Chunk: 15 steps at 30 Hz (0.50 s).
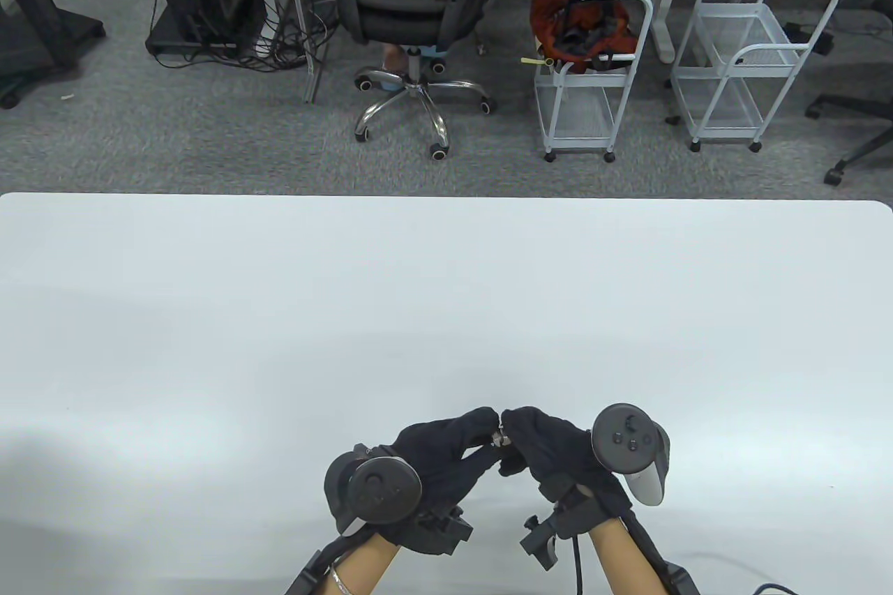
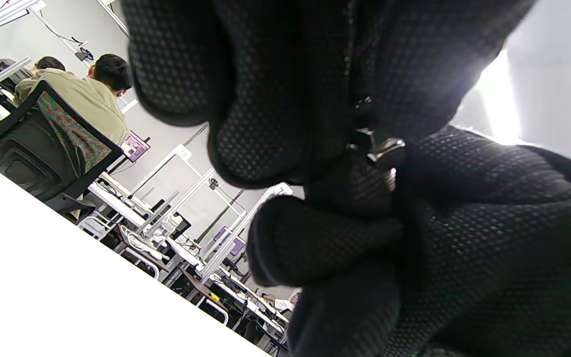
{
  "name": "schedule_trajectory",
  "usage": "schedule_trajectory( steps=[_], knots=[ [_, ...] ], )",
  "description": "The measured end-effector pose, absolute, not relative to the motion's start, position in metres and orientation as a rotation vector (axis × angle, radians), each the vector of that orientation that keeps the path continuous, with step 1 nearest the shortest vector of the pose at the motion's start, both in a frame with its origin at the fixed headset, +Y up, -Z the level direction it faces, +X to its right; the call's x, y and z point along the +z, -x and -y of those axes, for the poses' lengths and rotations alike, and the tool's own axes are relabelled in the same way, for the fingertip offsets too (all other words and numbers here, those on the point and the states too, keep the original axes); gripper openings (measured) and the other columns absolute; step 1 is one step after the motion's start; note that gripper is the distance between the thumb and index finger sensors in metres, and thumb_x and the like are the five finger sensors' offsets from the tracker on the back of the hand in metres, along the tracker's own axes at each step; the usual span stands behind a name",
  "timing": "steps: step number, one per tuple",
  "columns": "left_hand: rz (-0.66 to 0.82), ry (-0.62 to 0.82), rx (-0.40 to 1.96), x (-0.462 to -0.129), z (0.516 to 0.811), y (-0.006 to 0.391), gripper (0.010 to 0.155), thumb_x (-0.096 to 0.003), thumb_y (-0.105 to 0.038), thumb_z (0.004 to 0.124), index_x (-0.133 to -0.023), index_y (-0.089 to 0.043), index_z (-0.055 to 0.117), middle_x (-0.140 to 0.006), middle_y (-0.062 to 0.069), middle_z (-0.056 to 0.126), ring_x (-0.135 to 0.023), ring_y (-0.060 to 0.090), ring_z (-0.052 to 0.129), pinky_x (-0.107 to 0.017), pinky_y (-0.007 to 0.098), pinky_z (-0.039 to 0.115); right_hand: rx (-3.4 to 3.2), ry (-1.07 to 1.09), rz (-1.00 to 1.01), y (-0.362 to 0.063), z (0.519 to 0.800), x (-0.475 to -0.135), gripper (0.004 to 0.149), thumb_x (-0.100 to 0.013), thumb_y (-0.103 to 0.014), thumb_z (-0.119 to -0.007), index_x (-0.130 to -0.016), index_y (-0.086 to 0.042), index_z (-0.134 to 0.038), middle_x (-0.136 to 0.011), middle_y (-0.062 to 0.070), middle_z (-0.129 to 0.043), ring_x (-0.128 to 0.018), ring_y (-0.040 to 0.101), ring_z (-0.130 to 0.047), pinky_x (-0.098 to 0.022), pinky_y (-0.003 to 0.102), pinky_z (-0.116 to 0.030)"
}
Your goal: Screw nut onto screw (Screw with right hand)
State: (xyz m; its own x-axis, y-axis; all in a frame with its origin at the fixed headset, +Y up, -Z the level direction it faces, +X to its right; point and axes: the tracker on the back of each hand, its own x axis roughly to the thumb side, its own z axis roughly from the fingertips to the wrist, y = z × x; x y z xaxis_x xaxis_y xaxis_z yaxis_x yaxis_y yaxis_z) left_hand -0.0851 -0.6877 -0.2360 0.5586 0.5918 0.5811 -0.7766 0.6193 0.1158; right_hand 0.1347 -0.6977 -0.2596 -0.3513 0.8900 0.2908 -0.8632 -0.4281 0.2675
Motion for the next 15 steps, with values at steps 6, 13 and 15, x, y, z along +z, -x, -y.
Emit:
schedule_trajectory(
  steps=[6, 13, 15],
  knots=[
    [0.53, -0.403, 0.818, -0.2351, 0.6855, 0.086, 0.044, -0.0422, -0.044, 0.085, -0.08, -0.023, 0.089, -0.067, -0.008, 0.108, -0.053, 0.009, 0.11, -0.047, 0.031, 0.09, 1.959, -0.5, -0.061, -0.1341, 0.6965, -0.2605, 0.047, -0.062, -0.04, -0.062, -0.074, 0.002, -0.078, -0.066, 0.026, -0.093, -0.043, 0.032, -0.102, -0.038, 0.051, -0.078],
    [0.516, -0.39, 0.824, -0.2365, 0.6864, 0.0865, 0.044, -0.0422, -0.044, 0.086, -0.081, -0.023, 0.089, -0.068, -0.007, 0.108, -0.053, 0.009, 0.11, -0.048, 0.031, 0.089, 1.953, -0.514, -0.105, -0.1339, 0.6958, -0.2596, 0.051, -0.061, -0.042, -0.064, -0.077, 0.004, -0.078, -0.07, 0.03, -0.092, -0.047, 0.036, -0.101, -0.039, 0.054, -0.077],
    [0.524, -0.394, 0.817, -0.236, 0.6858, 0.0864, 0.044, -0.042, -0.044, 0.086, -0.08, -0.023, 0.089, -0.068, -0.007, 0.108, -0.053, 0.009, 0.11, -0.047, 0.031, 0.089, 1.974, -0.539, -0.171, -0.1328, 0.6964, -0.2596, 0.05, -0.061, -0.042, -0.065, -0.081, 0.003, -0.073, -0.075, 0.03, -0.087, -0.052, 0.036, -0.098, -0.043, 0.054, -0.074]
  ],
)
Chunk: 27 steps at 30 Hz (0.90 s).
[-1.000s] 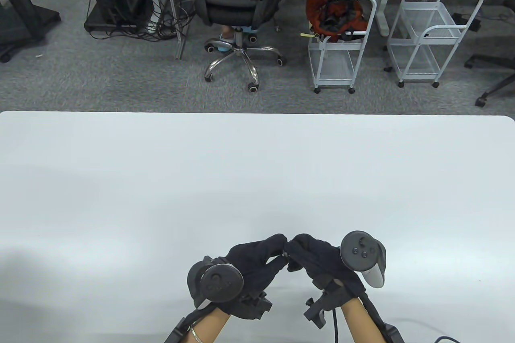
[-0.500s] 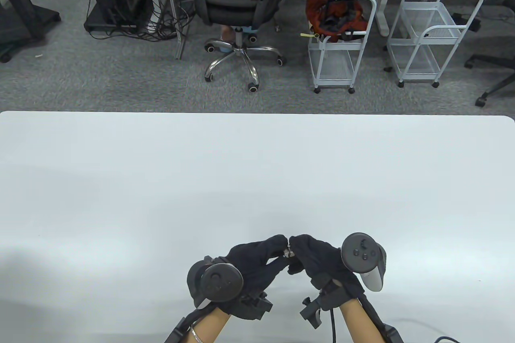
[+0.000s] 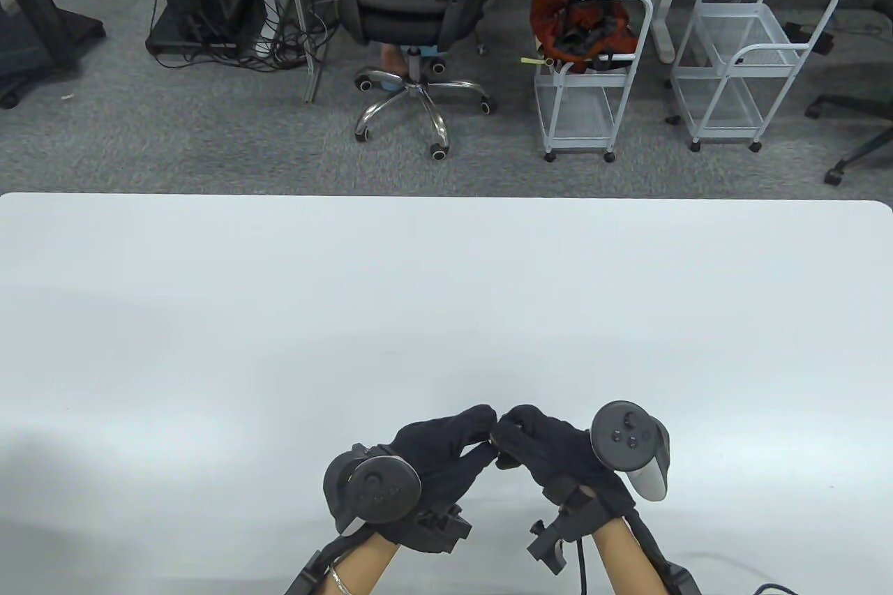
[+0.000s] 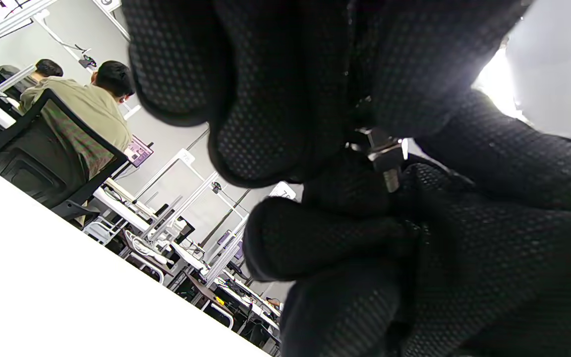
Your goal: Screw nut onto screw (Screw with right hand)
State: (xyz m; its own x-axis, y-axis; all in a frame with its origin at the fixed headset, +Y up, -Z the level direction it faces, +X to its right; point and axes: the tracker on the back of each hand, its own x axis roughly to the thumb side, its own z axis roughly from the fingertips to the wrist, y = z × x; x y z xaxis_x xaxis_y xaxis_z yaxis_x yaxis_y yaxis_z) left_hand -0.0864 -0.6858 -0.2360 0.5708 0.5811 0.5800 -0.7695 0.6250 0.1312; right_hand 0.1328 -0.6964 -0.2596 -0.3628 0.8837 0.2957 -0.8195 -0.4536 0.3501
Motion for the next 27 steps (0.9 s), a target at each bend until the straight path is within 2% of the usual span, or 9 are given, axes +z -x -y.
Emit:
schedule_trajectory(
  steps=[3, 5, 11, 14, 16, 18, 22, 25, 27],
  knots=[
    [0.537, -0.384, 0.828, -0.236, 0.6863, 0.0851, 0.044, -0.0419, -0.044, 0.086, -0.08, -0.022, 0.09, -0.066, -0.008, 0.109, -0.052, 0.009, 0.11, -0.047, 0.031, 0.09, 1.978, -0.452, 0.006, -0.1336, 0.6974, -0.2591, 0.047, -0.062, -0.038, -0.058, -0.067, 0.001, -0.083, -0.058, 0.024, -0.098, -0.035, 0.03, -0.104, -0.033, 0.049, -0.079],
    [0.537, -0.373, 0.839, -0.2359, 0.6868, 0.0845, 0.044, -0.0417, -0.044, 0.086, -0.08, -0.022, 0.09, -0.066, -0.008, 0.109, -0.052, 0.009, 0.11, -0.047, 0.031, 0.09, 1.983, -0.44, 0.001, -0.1342, 0.6975, -0.2587, 0.047, -0.062, -0.038, -0.057, -0.064, 0.0, -0.085, -0.054, 0.023, -0.099, -0.031, 0.029, -0.104, -0.031, 0.049, -0.08],
    [0.525, -0.399, 0.789, -0.2356, 0.6855, 0.0858, 0.043, -0.0419, -0.043, 0.086, -0.08, -0.023, 0.089, -0.067, -0.008, 0.109, -0.052, 0.009, 0.11, -0.047, 0.031, 0.09, 1.988, -0.541, -0.183, -0.1332, 0.6968, -0.2601, 0.049, -0.061, -0.041, -0.065, -0.079, 0.003, -0.074, -0.072, 0.029, -0.09, -0.049, 0.035, -0.1, -0.041, 0.053, -0.075],
    [0.544, -0.401, 0.801, -0.2346, 0.6846, 0.0839, 0.043, -0.042, -0.042, 0.086, -0.08, -0.023, 0.089, -0.067, -0.008, 0.109, -0.053, 0.009, 0.11, -0.048, 0.031, 0.089, 1.992, -0.441, 0.016, -0.1334, 0.6983, -0.2591, 0.047, -0.061, -0.04, -0.06, -0.063, -0.001, -0.086, -0.053, 0.021, -0.1, -0.03, 0.028, -0.104, -0.031, 0.048, -0.08],
    [0.555, -0.396, 0.805, -0.2345, 0.6846, 0.0834, 0.043, -0.0417, -0.043, 0.086, -0.08, -0.024, 0.089, -0.068, -0.008, 0.108, -0.053, 0.009, 0.11, -0.048, 0.031, 0.089, 1.988, -0.42, 0.004, -0.134, 0.6986, -0.2587, 0.048, -0.062, -0.04, -0.057, -0.059, -0.002, -0.087, -0.05, 0.02, -0.101, -0.027, 0.027, -0.104, -0.029, 0.048, -0.081],
    [0.549, -0.392, 0.811, -0.235, 0.6853, 0.0837, 0.043, -0.0418, -0.043, 0.086, -0.08, -0.024, 0.089, -0.068, -0.009, 0.108, -0.054, 0.009, 0.109, -0.048, 0.031, 0.089, 1.992, -0.45, -0.041, -0.1345, 0.6973, -0.2587, 0.049, -0.062, -0.041, -0.056, -0.062, -0.002, -0.086, -0.054, 0.022, -0.1, -0.031, 0.029, -0.104, -0.031, 0.049, -0.08],
    [0.524, -0.399, 0.795, -0.2364, 0.6861, 0.0862, 0.043, -0.042, -0.042, 0.086, -0.081, -0.024, 0.089, -0.068, -0.008, 0.108, -0.053, 0.009, 0.11, -0.048, 0.031, 0.089, 1.993, -0.552, -0.199, -0.1319, 0.6956, -0.2596, 0.049, -0.061, -0.04, -0.064, -0.081, 0.004, -0.073, -0.074, 0.03, -0.088, -0.052, 0.036, -0.098, -0.042, 0.054, -0.074],
    [0.543, -0.4, 0.804, -0.2347, 0.6851, 0.0836, 0.043, -0.0419, -0.042, 0.086, -0.08, -0.023, 0.089, -0.068, -0.008, 0.108, -0.053, 0.009, 0.11, -0.048, 0.031, 0.089, 1.998, -0.467, -0.002, -0.1337, 0.697, -0.2595, 0.047, -0.061, -0.041, -0.061, -0.066, 0.0, -0.084, -0.057, 0.022, -0.099, -0.033, 0.028, -0.104, -0.032, 0.049, -0.08],
    [0.555, -0.395, 0.809, -0.234, 0.685, 0.0822, 0.043, -0.0418, -0.043, 0.087, -0.08, -0.024, 0.089, -0.068, -0.008, 0.108, -0.053, 0.009, 0.109, -0.048, 0.031, 0.089, 1.982, -0.423, 0.009, -0.134, 0.6987, -0.2586, 0.047, -0.062, -0.039, -0.057, -0.06, -0.002, -0.086, -0.052, 0.021, -0.1, -0.029, 0.028, -0.104, -0.03, 0.048, -0.08]
  ],
)
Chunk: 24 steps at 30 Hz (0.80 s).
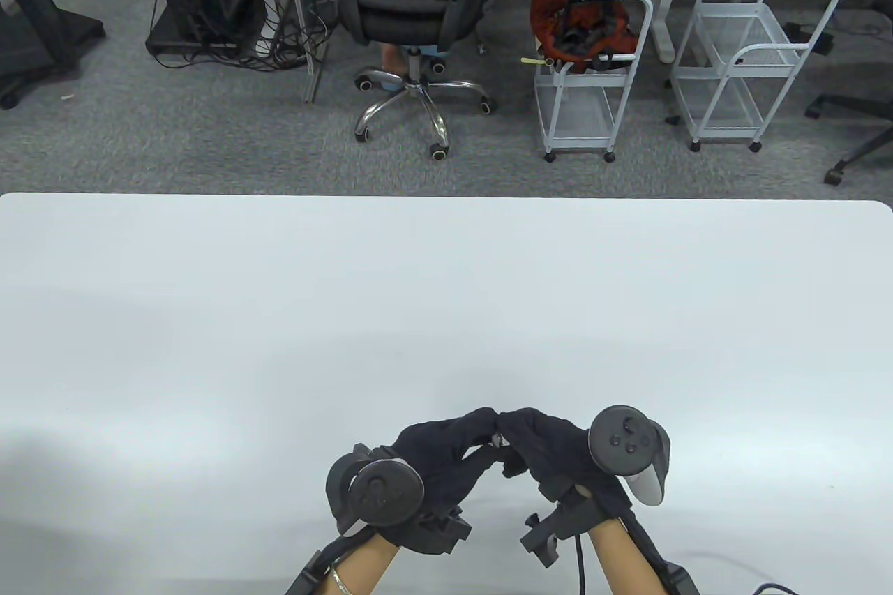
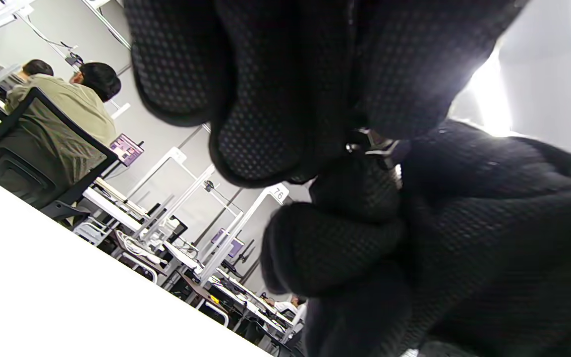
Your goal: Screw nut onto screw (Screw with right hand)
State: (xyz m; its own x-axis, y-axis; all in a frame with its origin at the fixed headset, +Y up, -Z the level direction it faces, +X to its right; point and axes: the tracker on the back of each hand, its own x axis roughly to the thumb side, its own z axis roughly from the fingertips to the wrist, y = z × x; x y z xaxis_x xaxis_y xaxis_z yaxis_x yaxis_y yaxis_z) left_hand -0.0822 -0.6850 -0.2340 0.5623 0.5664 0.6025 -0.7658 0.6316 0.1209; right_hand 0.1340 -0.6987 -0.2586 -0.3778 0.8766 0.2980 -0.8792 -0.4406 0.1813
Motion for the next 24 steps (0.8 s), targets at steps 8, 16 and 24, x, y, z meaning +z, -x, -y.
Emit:
schedule_trajectory(
  steps=[8, 16, 24],
  knots=[
    [0.526, -0.402, 0.805, -0.2354, 0.6859, 0.0858, 0.043, -0.0422, -0.042, 0.086, -0.081, -0.023, 0.089, -0.068, -0.008, 0.108, -0.053, 0.009, 0.11, -0.048, 0.031, 0.089, 2.001, -0.524, -0.032, -0.1323, 0.6966, -0.2599, 0.048, -0.061, -0.042, -0.063, -0.071, 0.001, -0.081, -0.063, 0.024, -0.095, -0.04, 0.031, -0.103, -0.036, 0.05, -0.078],
    [0.532, -0.413, 0.773, -0.2346, 0.6855, 0.0847, 0.043, -0.0423, -0.042, 0.086, -0.081, -0.024, 0.089, -0.068, -0.008, 0.108, -0.054, 0.009, 0.11, -0.048, 0.031, 0.089, 1.952, -0.543, -0.185, -0.133, 0.6969, -0.26, 0.052, -0.06, -0.043, -0.067, -0.078, 0.005, -0.076, -0.072, 0.031, -0.089, -0.05, 0.038, -0.099, -0.041, 0.055, -0.075],
    [0.555, -0.399, 0.802, -0.2336, 0.6849, 0.0825, 0.043, -0.0418, -0.043, 0.086, -0.081, -0.024, 0.089, -0.068, -0.008, 0.108, -0.053, 0.009, 0.11, -0.048, 0.031, 0.089, 1.969, -0.443, -0.055, -0.1345, 0.6995, -0.2593, 0.048, -0.062, -0.04, -0.056, -0.062, -0.002, -0.085, -0.055, 0.022, -0.099, -0.032, 0.03, -0.104, -0.032, 0.05, -0.08]
  ],
)
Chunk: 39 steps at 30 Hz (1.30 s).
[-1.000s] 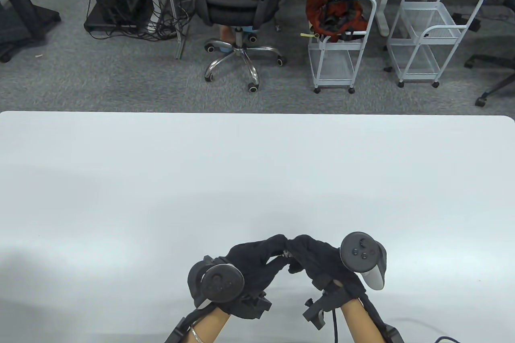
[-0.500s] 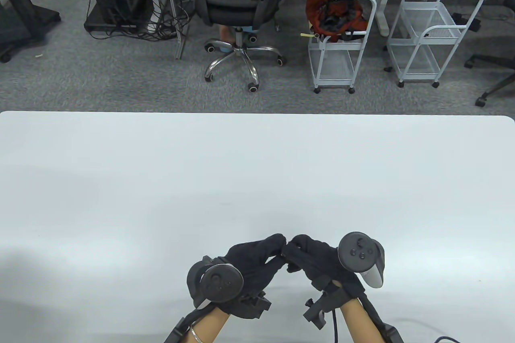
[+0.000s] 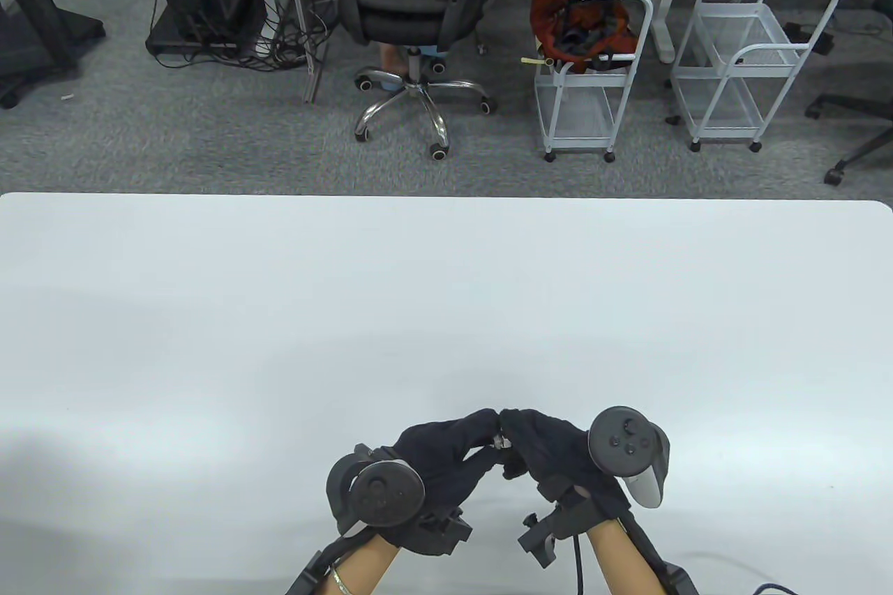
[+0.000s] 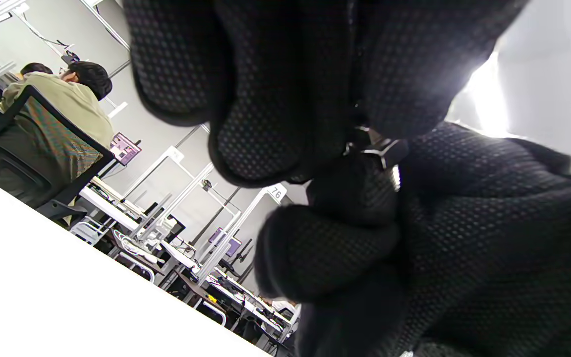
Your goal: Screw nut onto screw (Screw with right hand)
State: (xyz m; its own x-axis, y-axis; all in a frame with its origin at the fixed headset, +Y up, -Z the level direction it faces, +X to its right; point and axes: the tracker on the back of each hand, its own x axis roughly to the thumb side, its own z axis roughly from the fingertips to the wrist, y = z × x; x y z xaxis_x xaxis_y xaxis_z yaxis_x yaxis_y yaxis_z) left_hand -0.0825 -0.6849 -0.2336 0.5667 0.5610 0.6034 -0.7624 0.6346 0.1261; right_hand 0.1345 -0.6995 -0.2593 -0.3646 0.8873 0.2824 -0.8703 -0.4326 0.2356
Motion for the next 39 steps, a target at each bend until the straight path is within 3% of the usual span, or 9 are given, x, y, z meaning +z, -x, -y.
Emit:
schedule_trajectory(
  steps=[4, 9, 15, 20, 26, 31, 33, 37, 39],
  knots=[
    [0.528, -0.415, 0.783, -0.235, 0.6846, 0.0866, 0.043, -0.0422, -0.042, 0.086, -0.081, -0.024, 0.089, -0.068, -0.008, 0.108, -0.053, 0.009, 0.11, -0.048, 0.031, 0.089, 1.938, -0.568, -0.199, -0.132, 0.6983, -0.2609, 0.051, -0.061, -0.041, -0.066, -0.081, 0.005, -0.072, -0.077, 0.032, -0.086, -0.055, 0.039, -0.097, -0.044, 0.056, -0.073],
    [0.555, -0.394, 0.802, -0.2346, 0.6867, 0.0829, 0.043, -0.0422, -0.043, 0.086, -0.081, -0.023, 0.089, -0.068, -0.008, 0.108, -0.054, 0.009, 0.109, -0.048, 0.031, 0.089, 1.997, -0.438, 0.072, -0.1334, 0.6989, -0.2588, 0.046, -0.061, -0.039, -0.058, -0.059, -0.002, -0.086, -0.051, 0.021, -0.1, -0.028, 0.028, -0.104, -0.03, 0.049, -0.081],
    [0.536, -0.418, 0.771, -0.2342, 0.6851, 0.0852, 0.043, -0.0423, -0.043, 0.086, -0.081, -0.023, 0.089, -0.068, -0.008, 0.108, -0.053, 0.009, 0.11, -0.048, 0.031, 0.089, 1.936, -0.556, -0.21, -0.1332, 0.6996, -0.2609, 0.05, -0.06, -0.042, -0.067, -0.081, 0.004, -0.072, -0.076, 0.03, -0.086, -0.055, 0.038, -0.097, -0.044, 0.055, -0.073],
    [0.557, -0.416, 0.799, -0.2321, 0.6845, 0.0824, 0.043, -0.0426, -0.043, 0.086, -0.081, -0.023, 0.089, -0.069, -0.008, 0.108, -0.054, 0.009, 0.109, -0.049, 0.031, 0.089, 1.957, -0.435, 0.027, -0.1343, 0.7004, -0.2588, 0.047, -0.062, -0.04, -0.058, -0.059, -0.003, -0.086, -0.052, 0.02, -0.1, -0.029, 0.028, -0.104, -0.03, 0.048, -0.08],
    [0.528, -0.422, 0.784, -0.2343, 0.6851, 0.0864, 0.043, -0.0425, -0.042, 0.086, -0.081, -0.024, 0.089, -0.069, -0.008, 0.108, -0.054, 0.01, 0.109, -0.048, 0.032, 0.089, 1.932, -0.562, -0.216, -0.1314, 0.6995, -0.2601, 0.051, -0.061, -0.042, -0.067, -0.083, 0.004, -0.07, -0.079, 0.031, -0.084, -0.058, 0.039, -0.096, -0.046, 0.056, -0.072],
    [0.566, -0.419, 0.802, -0.2332, 0.6851, 0.0839, 0.044, -0.0426, -0.044, 0.085, -0.081, -0.024, 0.088, -0.069, -0.009, 0.108, -0.055, 0.008, 0.109, -0.049, 0.031, 0.089, 1.942, -0.428, 0.027, -0.1333, 0.7, -0.2582, 0.046, -0.062, -0.039, -0.059, -0.061, -0.002, -0.085, -0.054, 0.021, -0.1, -0.031, 0.028, -0.104, -0.031, 0.049, -0.08],
    [0.562, -0.419, 0.794, -0.2331, 0.6854, 0.0835, 0.043, -0.0425, -0.044, 0.086, -0.081, -0.024, 0.089, -0.069, -0.009, 0.108, -0.055, 0.009, 0.109, -0.049, 0.031, 0.089, 1.932, -0.443, -0.025, -0.1343, 0.7014, -0.2594, 0.047, -0.062, -0.04, -0.057, -0.063, -0.002, -0.085, -0.056, 0.022, -0.099, -0.033, 0.03, -0.104, -0.032, 0.05, -0.08],
    [0.538, -0.436, 0.763, -0.234, 0.6851, 0.0863, 0.043, -0.0425, -0.043, 0.086, -0.081, -0.024, 0.089, -0.069, -0.008, 0.108, -0.054, 0.009, 0.109, -0.048, 0.031, 0.089, 1.883, -0.568, -0.264, -0.1322, 0.7017, -0.2619, 0.051, -0.061, -0.041, -0.067, -0.083, 0.005, -0.07, -0.079, 0.032, -0.084, -0.058, 0.039, -0.096, -0.046, 0.056, -0.072],
    [0.54, -0.428, 0.786, -0.2336, 0.6852, 0.0857, 0.043, -0.0426, -0.043, 0.085, -0.081, -0.023, 0.089, -0.068, -0.008, 0.108, -0.054, 0.009, 0.109, -0.048, 0.031, 0.089, 1.939, -0.529, -0.087, -0.1328, 0.7, -0.2616, 0.048, -0.06, -0.043, -0.066, -0.074, 0.001, -0.078, -0.068, 0.026, -0.093, -0.046, 0.032, -0.101, -0.04, 0.052, -0.077]
  ],
)
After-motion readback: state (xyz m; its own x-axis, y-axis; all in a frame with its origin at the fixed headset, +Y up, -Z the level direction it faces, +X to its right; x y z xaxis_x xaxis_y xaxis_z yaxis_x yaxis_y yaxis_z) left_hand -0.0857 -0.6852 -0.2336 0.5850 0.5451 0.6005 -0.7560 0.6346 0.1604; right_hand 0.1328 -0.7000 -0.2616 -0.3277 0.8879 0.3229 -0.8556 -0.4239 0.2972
